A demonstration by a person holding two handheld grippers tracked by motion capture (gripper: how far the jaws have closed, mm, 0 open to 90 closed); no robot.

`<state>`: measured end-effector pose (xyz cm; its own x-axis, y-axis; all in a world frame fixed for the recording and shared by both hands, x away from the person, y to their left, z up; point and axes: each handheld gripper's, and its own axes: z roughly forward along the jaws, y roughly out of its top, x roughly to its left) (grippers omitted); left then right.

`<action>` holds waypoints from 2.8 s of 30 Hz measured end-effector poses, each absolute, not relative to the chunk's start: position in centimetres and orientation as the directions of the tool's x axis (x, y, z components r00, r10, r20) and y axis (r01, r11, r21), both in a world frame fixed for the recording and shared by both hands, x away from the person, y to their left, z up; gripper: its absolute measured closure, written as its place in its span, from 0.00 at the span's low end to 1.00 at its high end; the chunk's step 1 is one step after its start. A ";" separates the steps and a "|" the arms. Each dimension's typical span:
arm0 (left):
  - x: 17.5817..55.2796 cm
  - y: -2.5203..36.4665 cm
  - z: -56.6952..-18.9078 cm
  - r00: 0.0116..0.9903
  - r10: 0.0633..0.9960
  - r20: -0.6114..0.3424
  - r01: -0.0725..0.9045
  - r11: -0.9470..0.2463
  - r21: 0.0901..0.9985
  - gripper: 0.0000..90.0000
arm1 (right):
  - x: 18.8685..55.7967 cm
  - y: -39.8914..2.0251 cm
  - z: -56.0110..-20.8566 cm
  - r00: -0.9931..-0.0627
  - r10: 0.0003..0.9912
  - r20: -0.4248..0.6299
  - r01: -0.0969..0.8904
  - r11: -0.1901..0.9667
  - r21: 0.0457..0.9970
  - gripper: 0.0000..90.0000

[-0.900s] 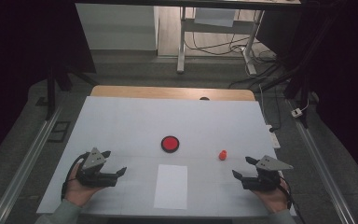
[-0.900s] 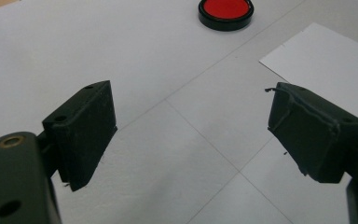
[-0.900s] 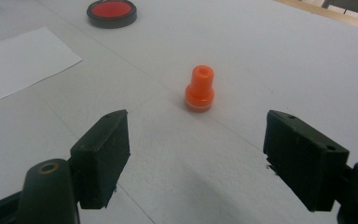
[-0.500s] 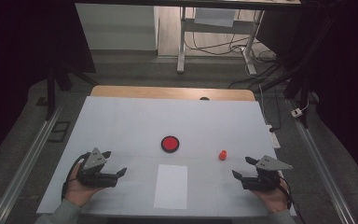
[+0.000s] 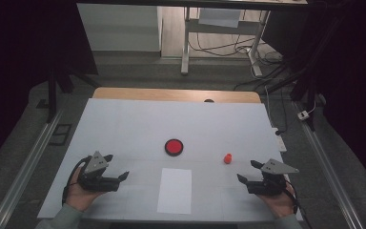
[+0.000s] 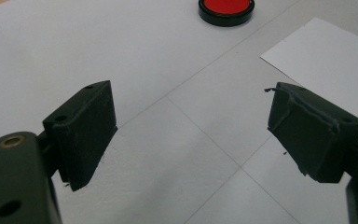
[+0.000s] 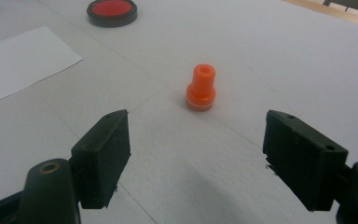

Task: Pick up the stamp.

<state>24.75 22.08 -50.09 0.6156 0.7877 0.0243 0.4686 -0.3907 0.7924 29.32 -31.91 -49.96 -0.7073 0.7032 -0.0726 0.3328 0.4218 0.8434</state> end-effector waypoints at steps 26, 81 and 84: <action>24.6 22.2 -50.1 0.617 0.786 0.032 0.465 -0.397 0.792 0.17 | 30.6 -29.8 -47.7 -0.700 0.709 -0.086 0.324 0.423 0.846 0.26; 24.7 22.3 -50.5 0.621 0.783 0.033 0.472 -0.406 0.783 0.17 | 36.3 -26.3 -49.3 -0.680 0.731 -0.059 0.464 0.490 0.738 0.53; 24.7 22.3 -50.5 0.621 0.783 0.032 0.472 -0.407 0.782 0.17 | 36.4 -26.2 -49.5 -0.680 0.731 -0.064 0.466 0.497 0.732 0.54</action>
